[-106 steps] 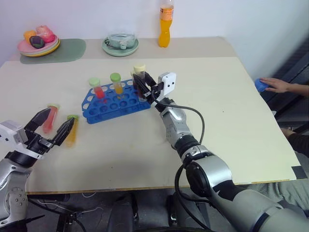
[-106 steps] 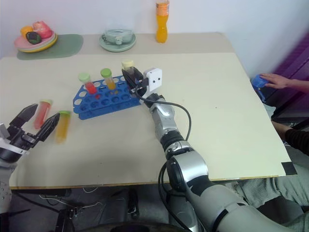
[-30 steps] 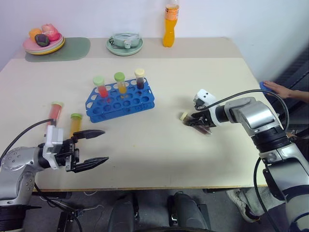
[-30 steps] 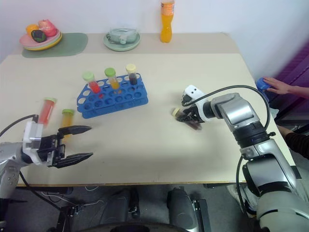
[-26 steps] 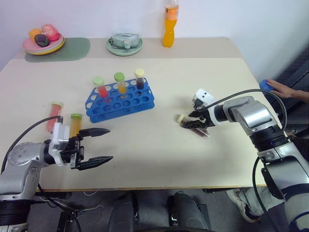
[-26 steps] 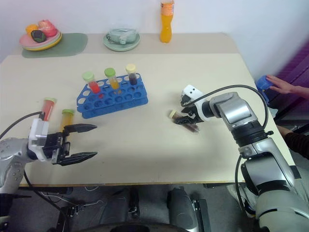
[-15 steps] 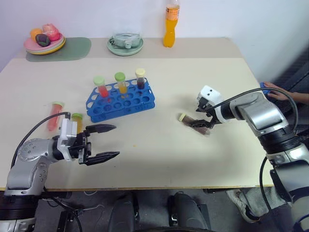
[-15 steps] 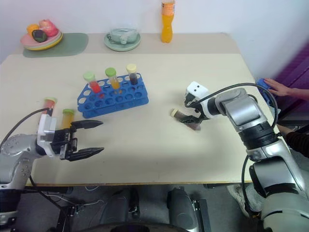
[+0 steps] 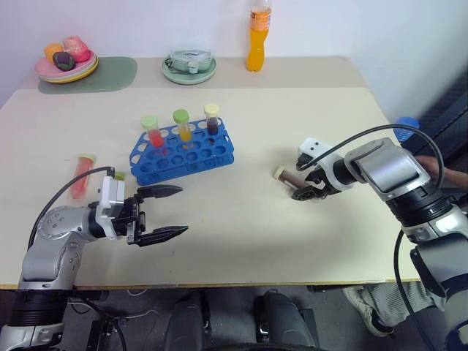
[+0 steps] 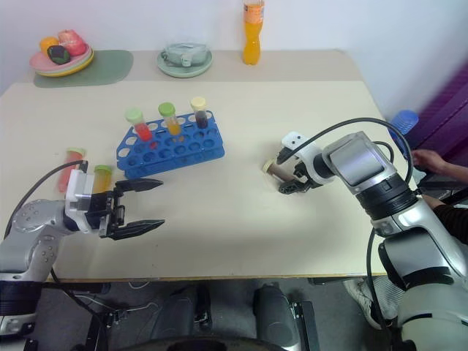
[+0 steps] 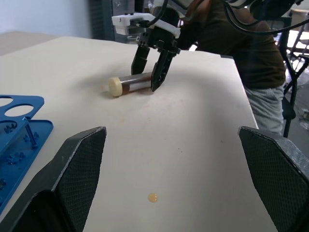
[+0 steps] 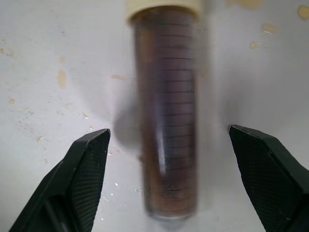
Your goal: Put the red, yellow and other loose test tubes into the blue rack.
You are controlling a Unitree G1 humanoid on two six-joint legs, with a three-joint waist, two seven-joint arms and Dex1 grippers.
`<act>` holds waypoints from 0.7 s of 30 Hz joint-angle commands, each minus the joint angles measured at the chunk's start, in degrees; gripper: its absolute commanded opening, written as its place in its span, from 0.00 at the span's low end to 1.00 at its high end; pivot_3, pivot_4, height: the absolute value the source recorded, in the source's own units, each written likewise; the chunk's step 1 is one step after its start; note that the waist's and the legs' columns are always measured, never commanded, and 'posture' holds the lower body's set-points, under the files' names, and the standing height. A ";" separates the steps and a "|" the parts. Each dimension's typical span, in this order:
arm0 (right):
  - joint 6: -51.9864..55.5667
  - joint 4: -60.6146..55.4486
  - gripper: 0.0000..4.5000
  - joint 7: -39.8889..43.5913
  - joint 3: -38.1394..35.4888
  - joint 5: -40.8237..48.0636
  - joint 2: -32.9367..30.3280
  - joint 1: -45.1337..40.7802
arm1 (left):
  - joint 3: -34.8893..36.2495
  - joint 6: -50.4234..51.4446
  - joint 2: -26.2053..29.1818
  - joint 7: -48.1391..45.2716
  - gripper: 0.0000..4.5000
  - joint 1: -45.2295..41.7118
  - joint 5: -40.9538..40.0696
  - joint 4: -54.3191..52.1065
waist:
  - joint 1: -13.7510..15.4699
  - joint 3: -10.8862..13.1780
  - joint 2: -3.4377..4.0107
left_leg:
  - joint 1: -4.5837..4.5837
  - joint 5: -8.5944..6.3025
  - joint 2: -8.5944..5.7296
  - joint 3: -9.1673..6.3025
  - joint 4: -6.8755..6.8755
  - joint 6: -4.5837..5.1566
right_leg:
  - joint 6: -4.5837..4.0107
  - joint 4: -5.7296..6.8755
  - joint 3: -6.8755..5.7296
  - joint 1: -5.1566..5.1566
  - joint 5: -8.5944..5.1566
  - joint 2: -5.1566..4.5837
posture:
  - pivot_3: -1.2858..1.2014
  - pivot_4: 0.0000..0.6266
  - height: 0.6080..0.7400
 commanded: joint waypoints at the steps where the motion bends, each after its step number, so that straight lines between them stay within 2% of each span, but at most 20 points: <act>1: 1.70 -0.72 0.88 0.79 1.11 0.66 0.87 -2.11 | -0.58 -0.45 -0.34 0.16 1.00 -0.07 0.13 -1.25 | -0.03 0.00 0.00 | 0.00 0.00 0.00 0.00 0.00 0.00 | 0.00 0.00 0.00 0.00 0.00 0.00 | 0.52 0.24 1.00; 19: 1.51 1.11 0.88 0.78 2.91 0.58 3.51 -4.83 | -0.47 -0.83 -0.91 1.11 1.00 1.68 -0.26 -2.33 | -0.01 0.00 0.00 | 0.00 0.00 0.00 0.04 0.00 -0.01 | 0.00 0.01 0.00 0.00 0.00 0.00 | 0.52 0.24 1.00; 21: 1.36 1.14 0.75 0.70 2.96 0.55 3.66 -4.77 | -0.38 -0.84 -0.81 1.11 1.00 1.85 -0.28 -2.45 | -0.02 0.00 0.00 | 0.00 0.00 0.00 0.03 0.00 -0.01 | 0.00 0.01 0.00 0.00 0.00 0.00 | 0.52 0.24 1.00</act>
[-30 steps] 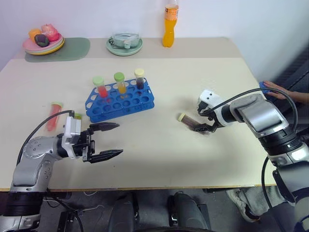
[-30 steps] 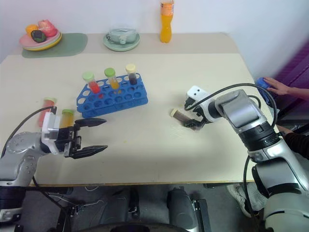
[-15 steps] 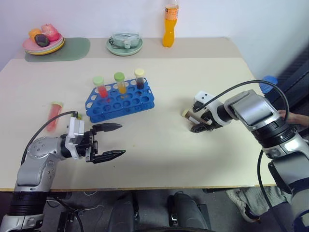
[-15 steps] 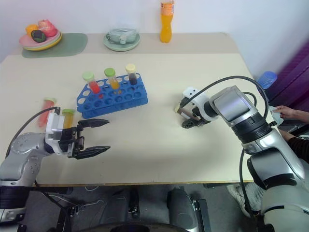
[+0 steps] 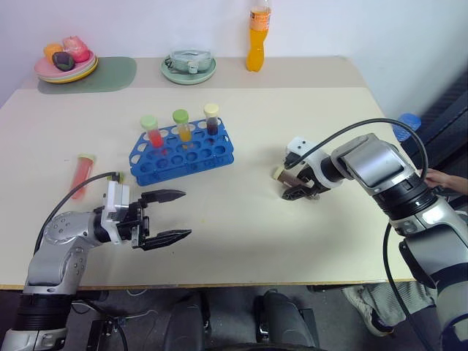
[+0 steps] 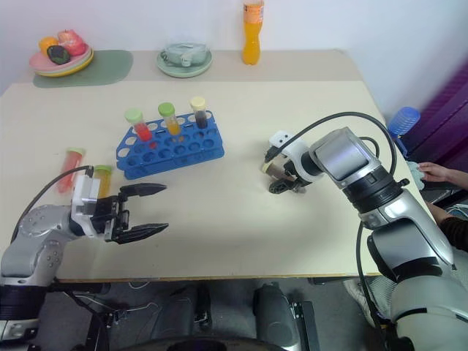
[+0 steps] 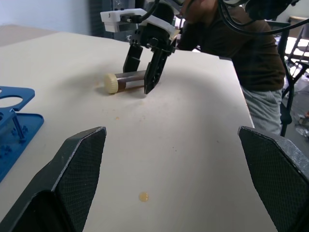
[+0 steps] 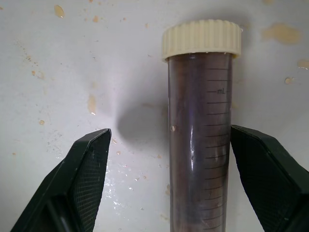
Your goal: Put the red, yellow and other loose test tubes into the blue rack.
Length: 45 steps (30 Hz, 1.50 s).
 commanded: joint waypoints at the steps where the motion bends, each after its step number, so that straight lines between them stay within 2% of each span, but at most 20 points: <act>1: -0.63 -0.18 0.68 0.21 0.18 0.20 0.61 -1.36 | 0.77 -0.78 0.34 -0.03 1.00 0.24 -0.33 -1.94 | -0.01 0.00 0.00 | 0.00 0.00 0.00 0.00 0.00 0.00 | 0.00 0.00 0.00 0.00 0.00 0.00 | 0.52 0.24 1.00; 5: -0.82 -0.17 0.24 0.12 0.16 0.18 0.96 -1.40 | 0.99 -0.89 0.52 -0.16 1.00 0.19 -0.31 -1.71 | -0.01 0.00 0.00 | 0.00 0.00 0.00 0.00 0.00 0.00 | 0.00 0.00 0.00 0.00 0.00 0.00 | 0.52 0.24 1.00; 6: -0.84 -0.25 0.17 0.05 0.09 0.19 1.04 -1.35 | 0.99 -1.01 0.50 -0.16 1.00 0.11 -0.20 -1.54 | -0.01 0.00 0.00 | 0.00 0.00 0.00 0.00 0.00 0.00 | 0.00 0.00 0.00 0.00 0.00 0.00 | 0.52 0.24 1.00; 12: -2.21 -3.57 0.17 0.42 -1.99 1.60 0.78 0.15 | 1.44 -0.81 0.67 -0.19 1.00 0.10 -0.52 -1.05 | -0.04 0.00 0.00 | 0.00 0.00 0.00 0.01 0.00 0.00 | 0.00 0.00 0.00 0.00 0.00 0.00 | 0.52 0.24 1.00; 15: -4.52 -9.93 0.17 2.52 -8.44 6.99 1.30 2.41 | 3.48 0.01 0.38 1.11 1.00 0.43 -2.08 -0.77 | 0.06 0.00 0.00 | -0.01 0.00 0.00 -0.01 -0.01 0.00 | 0.00 0.00 0.00 -0.01 0.00 0.00 | 0.52 0.24 1.00; 18: -8.01 -15.70 0.17 2.85 -17.24 13.92 5.41 6.24 | 6.95 0.59 -1.45 3.89 1.00 0.49 -4.65 0.64 | -0.01 0.00 0.00 | -0.01 0.00 0.01 -0.12 -0.02 0.00 | 0.00 0.00 0.00 0.00 0.00 0.00 | 0.52 0.24 1.00; 22: -21.65 -18.03 0.17 -6.00 -25.17 16.02 17.90 12.77 | 11.57 -0.35 -4.01 7.84 1.00 0.25 -6.41 3.23 | -0.01 -0.02 -0.05 | 0.03 0.00 0.02 -0.17 -0.01 0.00 | 0.01 0.01 -0.02 0.07 0.00 0.03 | 0.52 0.24 1.00; 24: -30.23 -14.47 0.17 -9.00 -26.34 15.27 24.37 14.46 | 13.37 -1.10 -4.95 9.55 1.00 -0.23 -6.49 4.00 | 0.00 -0.02 -0.05 | 0.02 0.01 0.02 -0.15 0.02 -0.01 | 0.01 0.02 -0.02 0.07 0.00 0.03 | 0.52 0.24 1.00; 26: -35.46 -9.63 0.17 -8.01 -28.53 18.55 30.71 14.57 | 14.98 -1.31 -5.60 11.09 1.00 -0.95 -6.91 4.97 | 0.02 -0.02 -0.05 | 0.01 0.02 0.01 -0.07 0.06 -0.03 | 0.01 0.05 -0.02 0.07 0.01 0.03 | 0.52 0.24 1.00; 29: -53.01 1.35 0.17 -10.00 -28.40 14.34 38.10 13.58 | 17.06 -1.25 -5.51 12.09 1.00 -1.08 -7.55 6.16 | 0.01 -0.03 -0.05 | 0.01 0.03 0.01 -0.06 0.09 -0.04 | 0.02 0.08 -0.03 0.08 0.00 0.04 | 0.52 0.24 1.00; 33: -73.31 17.66 0.17 -13.50 -29.77 10.29 44.86 9.57 | 18.76 -0.23 -5.20 13.81 1.00 0.25 -8.23 3.95 | -0.22 -0.02 -0.05 | 0.02 0.04 0.01 -0.06 0.08 -0.06 | 0.02 0.10 -0.03 0.07 0.00 0.04 | 0.52 0.24 1.00; 39: -92.98 41.94 0.17 -23.72 -33.47 5.23 47.26 1.49 | 19.71 1.93 -5.47 19.13 1.00 3.54 -9.18 -4.11 | -0.27 -0.01 -0.03 | 0.01 0.07 0.02 -0.08 0.08 -0.11 | 0.01 0.15 -0.02 0.05 0.00 0.02 | 0.52 0.24 1.00; 45: -100.82 51.67 0.17 -26.76 -34.75 3.24 48.09 -1.21 | 20.42 3.55 -5.37 23.48 1.00 6.35 -10.49 -9.82 | -0.45 0.00 -0.01 | 0.02 0.07 0.02 -0.11 0.07 -0.12 | 0.01 0.15 -0.01 0.05 0.00 0.01 | 0.52 0.24 1.00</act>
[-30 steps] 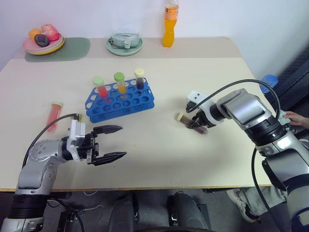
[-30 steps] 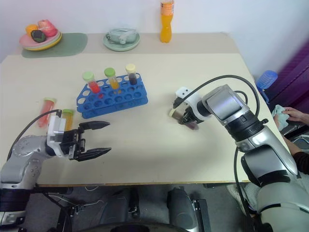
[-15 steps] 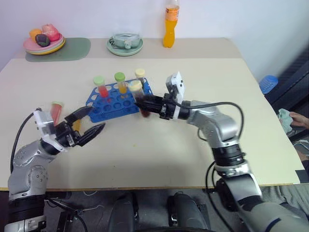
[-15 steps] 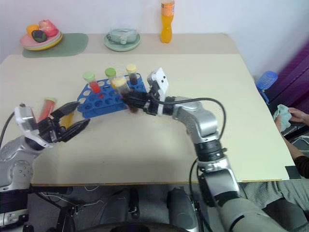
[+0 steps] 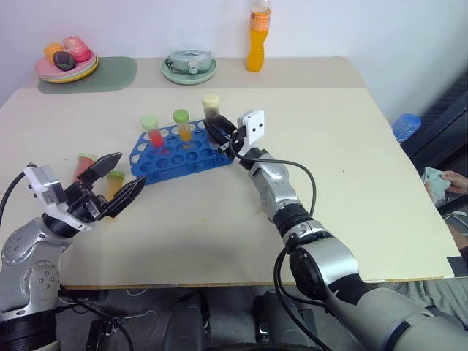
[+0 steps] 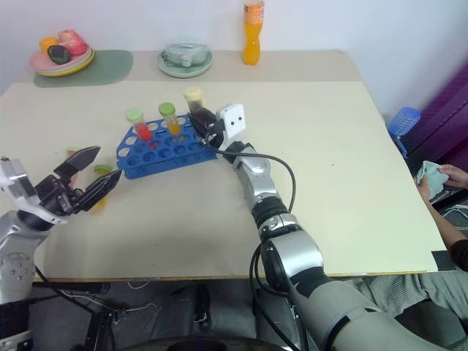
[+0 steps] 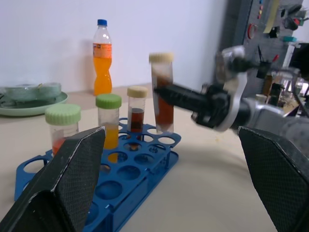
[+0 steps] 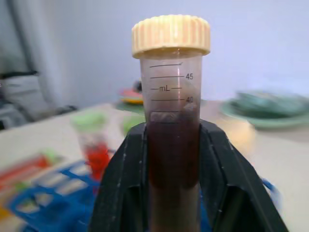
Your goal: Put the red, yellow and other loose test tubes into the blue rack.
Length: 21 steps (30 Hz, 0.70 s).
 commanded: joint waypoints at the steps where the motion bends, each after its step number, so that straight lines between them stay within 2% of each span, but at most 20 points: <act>1: -4.62 1.76 0.17 -0.11 -1.01 -0.54 1.18 -2.44 | 2.31 0.60 0.45 2.18 1.00 0.82 -1.61 -4.03 | -0.23 0.00 0.00 | 0.00 0.00 0.00 -0.02 0.00 -0.01 | 0.00 0.01 0.01 0.00 0.00 0.00 | 0.52 0.24 1.00; 14: -7.81 5.14 0.17 -0.96 -1.49 -2.56 3.30 -1.44 | 2.90 0.22 0.67 2.92 1.00 1.85 -2.03 -4.30 | -1.27 0.01 0.01 | 0.02 0.04 0.02 -0.13 -0.02 -0.07 | -0.01 0.06 0.00 0.00 0.00 0.02 | 0.52 0.24 1.00; 21: -8.28 8.05 0.17 -5.81 -1.84 -4.79 3.33 -3.26 | 3.26 -0.14 0.95 1.54 1.00 2.47 -1.95 -3.79 | -1.28 0.01 0.01 | 0.03 0.05 0.02 -0.12 -0.03 -0.09 | -0.01 0.06 0.00 0.00 0.00 0.02 | 0.52 0.24 1.00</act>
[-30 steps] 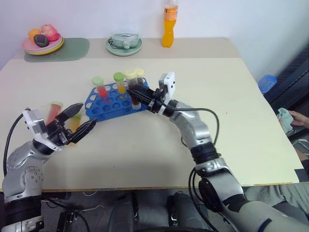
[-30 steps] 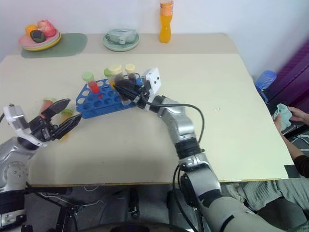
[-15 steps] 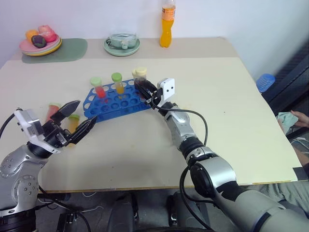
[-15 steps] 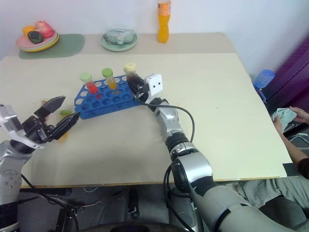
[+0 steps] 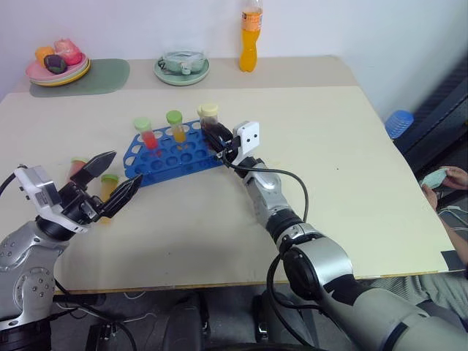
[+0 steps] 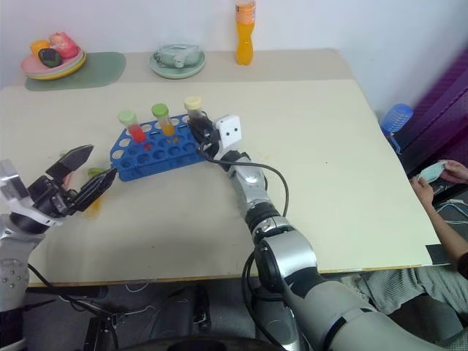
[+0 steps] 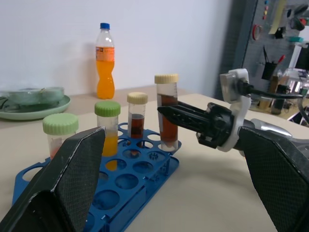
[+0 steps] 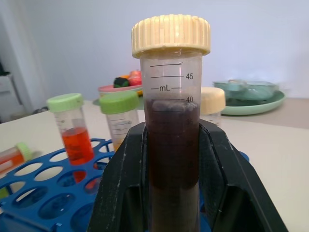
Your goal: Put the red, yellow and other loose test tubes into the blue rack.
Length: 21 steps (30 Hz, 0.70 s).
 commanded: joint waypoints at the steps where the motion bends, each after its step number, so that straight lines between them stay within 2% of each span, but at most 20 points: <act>1: -0.90 1.01 0.17 -1.76 -0.36 -0.98 0.36 -1.86 | 2.00 -1.00 0.69 -0.92 1.00 0.56 -0.75 -0.75 | 0.00 0.00 0.00 | 0.00 0.00 0.00 0.00 0.00 0.00 | 0.00 0.00 0.00 0.00 0.00 0.00 | 0.52 0.24 1.00; 14: -1.56 3.43 0.17 -7.87 -0.91 -3.61 -0.18 -1.71 | 3.27 -1.69 0.35 -3.10 1.00 1.76 -0.58 0.58 | 0.08 0.00 0.00 | 0.00 0.00 0.00 -0.01 0.00 0.00 | 0.00 -0.01 0.00 0.01 0.00 -0.01 | 0.52 0.24 1.00; 19: -3.56 3.55 0.17 -4.88 -2.03 -2.13 0.41 -0.89 | 3.72 -2.18 0.39 -3.94 1.00 1.74 -0.58 1.68 | 0.05 0.00 0.00 | 0.00 0.00 -0.01 -0.01 0.00 0.00 | 0.00 -0.01 0.00 0.01 0.00 -0.01 | 0.52 0.24 1.00; 20: -3.92 3.57 0.40 -4.38 -2.18 -2.01 0.42 -0.74 | 3.73 -2.34 0.36 -4.07 1.00 1.78 -0.55 1.84 | 0.05 0.00 0.00 | 0.00 0.00 -0.01 0.00 0.00 0.00 | 0.00 -0.01 0.00 0.01 0.00 -0.01 | 0.52 0.24 1.00; 21: -4.14 3.61 0.48 -4.09 -2.36 -2.01 0.42 -0.66 | 3.73 -2.45 0.34 -4.17 1.00 1.77 -0.53 1.99 | 0.04 0.00 0.00 | 0.00 0.00 -0.01 0.00 0.00 0.00 | 0.00 -0.01 0.00 0.01 0.00 -0.01 | 0.52 0.24 1.00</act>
